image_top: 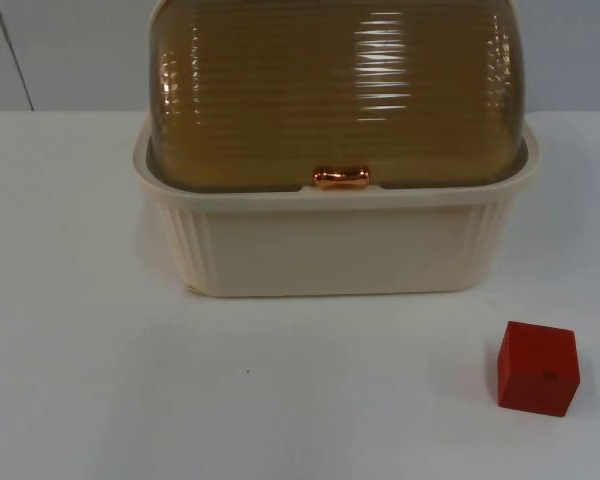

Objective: Open the box lid with the left hand, place the block into the box with the right hand, then close the box lid with the left hand.

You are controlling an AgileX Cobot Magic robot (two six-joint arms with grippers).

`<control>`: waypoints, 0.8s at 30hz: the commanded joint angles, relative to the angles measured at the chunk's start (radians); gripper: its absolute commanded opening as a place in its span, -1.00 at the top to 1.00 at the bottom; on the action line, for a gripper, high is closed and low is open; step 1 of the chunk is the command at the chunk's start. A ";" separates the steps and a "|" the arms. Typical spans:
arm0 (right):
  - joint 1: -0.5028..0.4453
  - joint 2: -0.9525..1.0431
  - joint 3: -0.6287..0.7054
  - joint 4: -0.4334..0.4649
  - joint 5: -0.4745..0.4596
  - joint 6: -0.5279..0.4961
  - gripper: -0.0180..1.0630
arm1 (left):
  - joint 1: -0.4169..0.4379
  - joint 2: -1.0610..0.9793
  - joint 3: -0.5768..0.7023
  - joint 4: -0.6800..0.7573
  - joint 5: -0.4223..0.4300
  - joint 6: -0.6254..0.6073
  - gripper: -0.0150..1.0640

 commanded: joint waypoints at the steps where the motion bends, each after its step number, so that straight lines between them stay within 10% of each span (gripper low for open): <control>1: 0.005 0.060 -0.045 -0.051 -0.062 0.006 -0.98 | -0.002 0.057 -0.029 -0.010 -0.071 -0.017 -0.96; 24: 0.005 0.561 -0.168 0.059 -0.061 0.088 -0.98 | -0.022 0.725 -0.225 -0.082 -0.101 0.028 -0.96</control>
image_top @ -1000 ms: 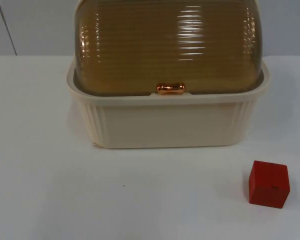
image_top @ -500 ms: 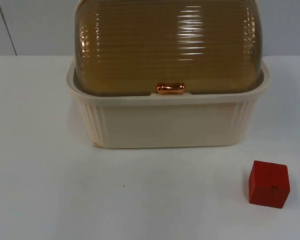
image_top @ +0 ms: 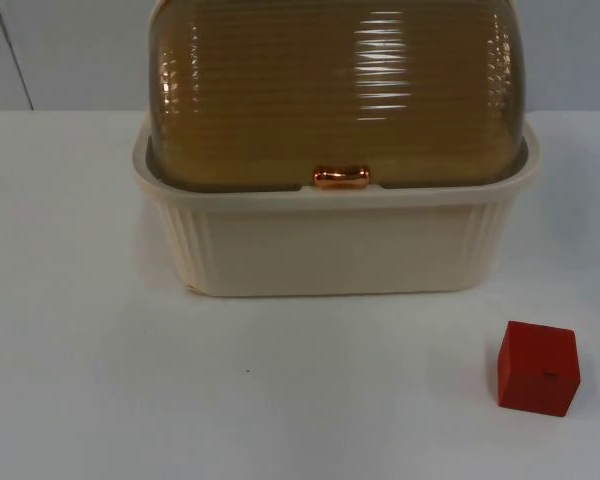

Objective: Open the box lid with the left hand, place the block into the box with the right hand, then close the box lid with the left hand.

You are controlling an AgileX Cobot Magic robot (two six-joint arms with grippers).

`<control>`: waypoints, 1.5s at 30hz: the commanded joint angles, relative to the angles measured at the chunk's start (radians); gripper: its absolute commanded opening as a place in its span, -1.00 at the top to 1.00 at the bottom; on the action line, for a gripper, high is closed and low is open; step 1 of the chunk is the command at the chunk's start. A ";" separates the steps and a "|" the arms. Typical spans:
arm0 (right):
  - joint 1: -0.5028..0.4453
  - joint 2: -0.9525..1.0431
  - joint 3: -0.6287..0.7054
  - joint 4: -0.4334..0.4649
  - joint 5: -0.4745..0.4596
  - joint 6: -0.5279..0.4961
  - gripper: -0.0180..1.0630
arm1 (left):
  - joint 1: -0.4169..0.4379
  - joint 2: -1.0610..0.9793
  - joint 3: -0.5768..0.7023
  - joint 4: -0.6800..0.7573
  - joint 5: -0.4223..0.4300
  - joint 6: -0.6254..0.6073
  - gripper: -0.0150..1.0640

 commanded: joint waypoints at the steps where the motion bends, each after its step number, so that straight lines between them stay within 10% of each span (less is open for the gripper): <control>1: 0.005 0.023 -0.004 0.007 0.011 0.000 -0.98 | -0.025 0.040 -0.007 -0.027 0.015 0.003 -0.96; 9: 0.005 0.025 -0.004 -0.007 -0.005 -0.007 -0.98 | -0.294 0.220 -0.007 -0.028 0.154 0.121 -0.96; 22: 0.005 0.024 -0.004 -0.007 -0.005 -0.029 -0.98 | -0.783 0.489 -0.099 0.216 0.083 0.399 -0.96; 29: 0.005 0.024 -0.004 -0.009 0.006 -0.035 -0.98 | -0.870 0.555 -0.122 0.539 -0.208 0.399 -0.96; 39: 0.005 0.024 -0.004 -0.009 0.017 -0.053 -0.98 | -0.870 0.645 -0.122 0.739 -0.349 0.205 -0.96; 45: 0.005 0.024 -0.004 -0.017 0.017 -0.060 -0.98 | -0.888 0.735 -0.103 1.171 -0.267 -0.314 -0.96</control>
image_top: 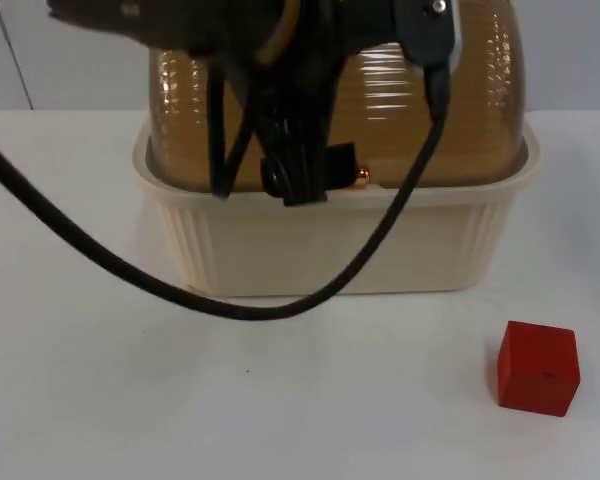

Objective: Open the box lid with the left hand, place the block into the box with the right hand, then close the box lid with the left hand.

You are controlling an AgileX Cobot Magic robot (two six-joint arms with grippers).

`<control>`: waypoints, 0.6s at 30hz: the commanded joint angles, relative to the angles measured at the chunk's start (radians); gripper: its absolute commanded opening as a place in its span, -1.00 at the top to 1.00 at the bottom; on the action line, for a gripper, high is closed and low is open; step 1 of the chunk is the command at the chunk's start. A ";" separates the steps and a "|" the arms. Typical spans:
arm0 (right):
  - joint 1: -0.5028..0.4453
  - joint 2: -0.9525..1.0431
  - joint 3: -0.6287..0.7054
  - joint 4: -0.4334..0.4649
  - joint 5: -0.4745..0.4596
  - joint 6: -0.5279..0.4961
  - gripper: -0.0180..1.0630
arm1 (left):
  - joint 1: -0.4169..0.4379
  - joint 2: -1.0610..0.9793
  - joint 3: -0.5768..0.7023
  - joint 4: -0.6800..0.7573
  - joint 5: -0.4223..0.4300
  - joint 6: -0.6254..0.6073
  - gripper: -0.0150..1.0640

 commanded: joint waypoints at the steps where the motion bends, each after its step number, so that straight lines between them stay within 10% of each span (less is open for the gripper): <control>1: 0.005 -0.005 -0.004 -0.009 0.000 -0.009 -0.98 | -0.022 0.003 0.022 0.155 0.014 -0.180 -0.96; 9: 0.005 -0.005 -0.004 -0.032 -0.002 -0.009 -0.98 | -0.135 -0.008 0.201 0.580 0.006 -0.688 -0.96; 15: 0.005 -0.005 -0.004 -0.036 -0.015 -0.009 -0.98 | -0.135 0.023 0.207 0.580 0.041 -0.720 -0.77; 18: 0.005 -0.005 -0.004 -0.036 -0.030 -0.009 -0.98 | -0.121 0.045 0.204 0.580 0.024 -0.720 -0.31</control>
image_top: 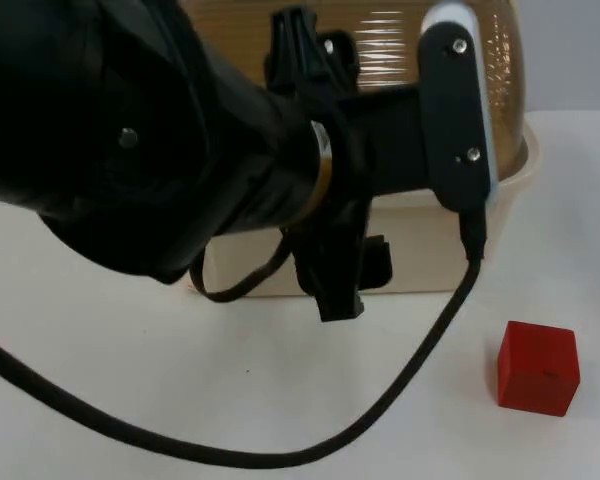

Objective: Open the box lid with the left hand, place the block into the box with the right hand, then close the box lid with the left hand.

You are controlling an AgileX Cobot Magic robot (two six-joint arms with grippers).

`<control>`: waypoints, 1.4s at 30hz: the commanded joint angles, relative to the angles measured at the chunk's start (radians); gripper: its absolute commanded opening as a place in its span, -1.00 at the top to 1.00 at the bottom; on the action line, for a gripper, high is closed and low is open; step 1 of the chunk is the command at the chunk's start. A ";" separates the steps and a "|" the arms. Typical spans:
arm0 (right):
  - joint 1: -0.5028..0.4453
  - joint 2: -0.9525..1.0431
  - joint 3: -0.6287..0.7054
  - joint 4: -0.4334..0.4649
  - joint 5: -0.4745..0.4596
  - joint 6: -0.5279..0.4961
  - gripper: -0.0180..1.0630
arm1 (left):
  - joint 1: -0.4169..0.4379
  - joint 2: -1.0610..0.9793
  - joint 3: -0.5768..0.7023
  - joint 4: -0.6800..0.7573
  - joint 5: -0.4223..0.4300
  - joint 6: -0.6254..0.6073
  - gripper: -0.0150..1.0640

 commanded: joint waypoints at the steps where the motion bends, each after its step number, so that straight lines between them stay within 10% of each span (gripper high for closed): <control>1: 0.005 -0.005 -0.004 -0.007 -0.023 -0.009 -0.98 | 0.005 0.016 -0.001 0.011 0.003 -0.025 -0.11; 7: 0.005 -0.005 -0.004 -0.005 -0.023 -0.009 -0.98 | 0.005 0.020 -0.005 0.011 0.014 -0.067 0.91; 9: 0.005 -0.005 -0.004 -0.005 -0.023 -0.009 -0.98 | 0.005 0.022 -0.005 0.011 0.014 -0.069 0.97; 26: 0.005 -0.005 -0.004 -0.003 -0.023 -0.005 -0.98 | 0.134 0.050 -0.008 0.011 -0.219 0.037 0.97; 42: 0.005 -0.005 -0.004 -0.003 -0.023 0.002 -0.98 | 0.134 0.101 -0.129 -0.096 -0.220 0.181 0.97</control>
